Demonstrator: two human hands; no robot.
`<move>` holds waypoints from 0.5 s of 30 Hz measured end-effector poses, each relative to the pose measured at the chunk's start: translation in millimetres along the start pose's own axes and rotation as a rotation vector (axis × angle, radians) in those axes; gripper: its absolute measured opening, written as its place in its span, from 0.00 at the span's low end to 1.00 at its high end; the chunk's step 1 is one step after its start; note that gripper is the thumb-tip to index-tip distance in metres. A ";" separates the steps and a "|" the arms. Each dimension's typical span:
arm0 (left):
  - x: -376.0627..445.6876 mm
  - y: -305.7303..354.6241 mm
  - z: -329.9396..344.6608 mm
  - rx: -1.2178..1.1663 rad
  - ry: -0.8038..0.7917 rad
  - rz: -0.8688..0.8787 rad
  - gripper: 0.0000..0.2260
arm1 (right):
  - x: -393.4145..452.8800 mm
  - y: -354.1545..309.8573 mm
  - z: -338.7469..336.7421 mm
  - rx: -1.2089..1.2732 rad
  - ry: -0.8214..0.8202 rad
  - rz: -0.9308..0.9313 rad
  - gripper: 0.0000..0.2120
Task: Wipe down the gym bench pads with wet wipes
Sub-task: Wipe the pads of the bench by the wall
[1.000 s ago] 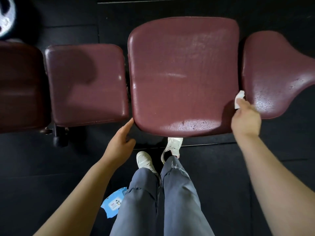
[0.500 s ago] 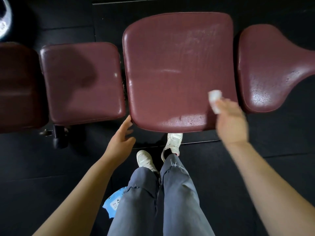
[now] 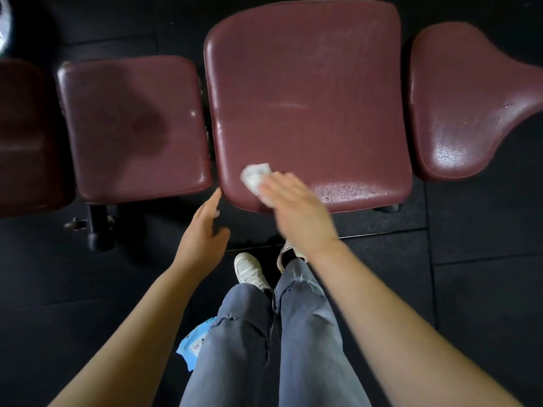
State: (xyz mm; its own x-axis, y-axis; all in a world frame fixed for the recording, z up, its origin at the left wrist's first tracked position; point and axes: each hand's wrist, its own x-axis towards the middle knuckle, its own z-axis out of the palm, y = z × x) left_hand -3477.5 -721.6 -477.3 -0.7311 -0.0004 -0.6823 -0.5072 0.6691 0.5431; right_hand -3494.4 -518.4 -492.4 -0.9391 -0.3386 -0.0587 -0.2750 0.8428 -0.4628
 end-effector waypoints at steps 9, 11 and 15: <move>-3.5 3.1 9.5 0.295 0.065 0.141 0.39 | -94.3 113.9 -29.7 0.136 0.446 1.184 0.21; -3.5 1.9 10.8 0.309 0.067 0.125 0.39 | -83.8 83.4 -13.6 0.235 0.604 1.205 0.21; -3.9 0.2 13.3 0.332 0.066 0.157 0.39 | -83.7 28.9 2.8 0.238 0.585 0.907 0.22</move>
State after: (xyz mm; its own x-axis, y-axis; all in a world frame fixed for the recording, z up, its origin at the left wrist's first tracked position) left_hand -3468.7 -711.6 -481.0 -0.8215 0.0806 -0.5645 -0.2188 0.8697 0.4425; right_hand -3423.1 -466.9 -503.3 -0.7417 0.6676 -0.0644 0.5532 0.5546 -0.6216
